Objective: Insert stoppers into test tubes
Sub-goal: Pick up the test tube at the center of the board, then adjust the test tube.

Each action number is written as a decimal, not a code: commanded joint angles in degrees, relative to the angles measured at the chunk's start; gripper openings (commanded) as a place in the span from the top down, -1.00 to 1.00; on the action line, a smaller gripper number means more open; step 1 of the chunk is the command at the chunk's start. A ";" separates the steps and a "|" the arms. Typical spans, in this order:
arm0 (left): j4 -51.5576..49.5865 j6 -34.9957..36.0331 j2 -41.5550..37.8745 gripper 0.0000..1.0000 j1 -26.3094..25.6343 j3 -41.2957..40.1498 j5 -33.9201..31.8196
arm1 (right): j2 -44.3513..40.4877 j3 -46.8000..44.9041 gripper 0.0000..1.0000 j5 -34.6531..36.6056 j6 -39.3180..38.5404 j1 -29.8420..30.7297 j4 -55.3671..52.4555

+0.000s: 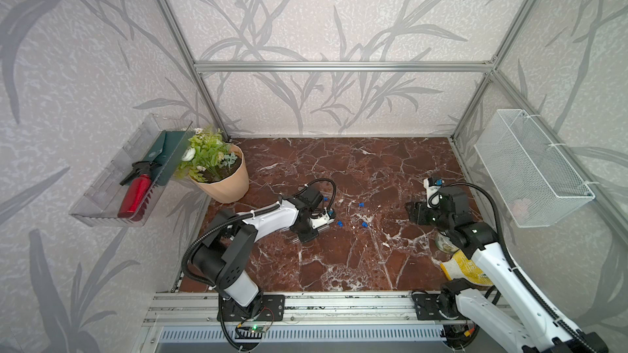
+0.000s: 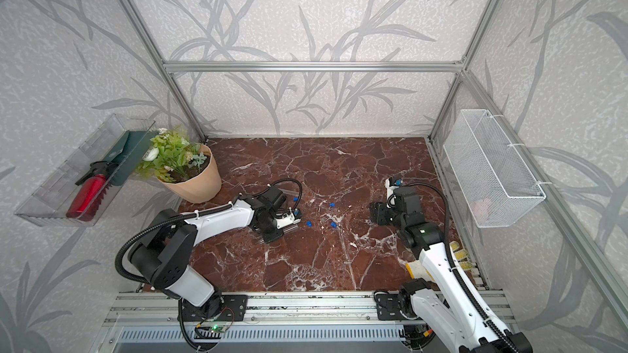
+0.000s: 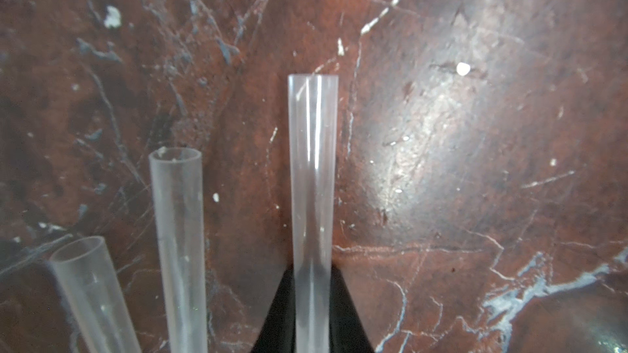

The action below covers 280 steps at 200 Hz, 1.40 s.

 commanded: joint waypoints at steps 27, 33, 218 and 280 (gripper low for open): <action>4.24 0.54 -6.74 0.77 0.16 -4.71 0.89 | 1.73 3.41 -0.44 -4.83 -1.27 0.33 -6.85; 4.75 0.69 -7.80 0.78 0.19 -5.24 1.60 | 2.31 3.82 -0.44 -5.58 -1.37 0.39 -7.64; 18.82 -0.60 -24.11 0.80 -0.03 -13.54 16.62 | 33.00 15.03 -0.47 -31.09 28.04 25.98 14.06; 18.78 0.78 -24.62 0.80 -0.08 -13.83 16.80 | 39.42 18.79 -0.31 -32.99 29.51 27.66 16.53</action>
